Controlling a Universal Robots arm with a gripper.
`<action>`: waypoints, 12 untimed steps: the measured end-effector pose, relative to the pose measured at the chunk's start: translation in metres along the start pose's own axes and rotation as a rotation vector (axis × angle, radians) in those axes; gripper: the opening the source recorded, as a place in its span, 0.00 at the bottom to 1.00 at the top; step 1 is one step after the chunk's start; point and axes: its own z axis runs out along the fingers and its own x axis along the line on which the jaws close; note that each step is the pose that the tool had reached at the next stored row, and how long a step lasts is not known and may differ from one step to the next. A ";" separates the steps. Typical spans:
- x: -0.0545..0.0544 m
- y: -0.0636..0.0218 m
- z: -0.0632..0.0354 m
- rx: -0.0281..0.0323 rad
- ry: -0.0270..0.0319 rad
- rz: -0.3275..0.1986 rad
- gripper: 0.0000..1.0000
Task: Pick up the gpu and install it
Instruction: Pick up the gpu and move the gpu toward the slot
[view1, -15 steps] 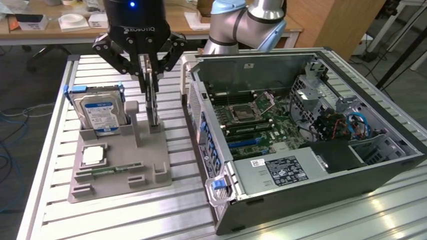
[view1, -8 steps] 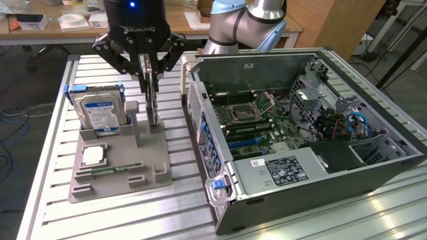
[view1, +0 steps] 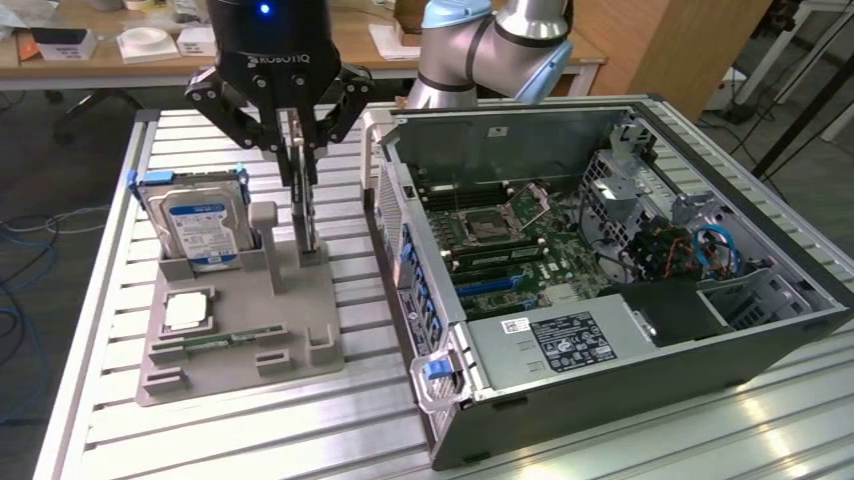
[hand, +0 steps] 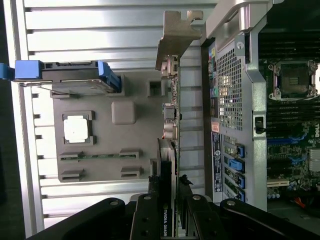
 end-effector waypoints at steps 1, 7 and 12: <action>0.000 0.0000 0.0000 0.0000 0.0000 0.000 0.26; -0.012 0.0009 0.0007 -0.0001 0.0000 0.000 0.26; -0.029 0.0021 0.0015 0.0000 0.0001 0.000 0.26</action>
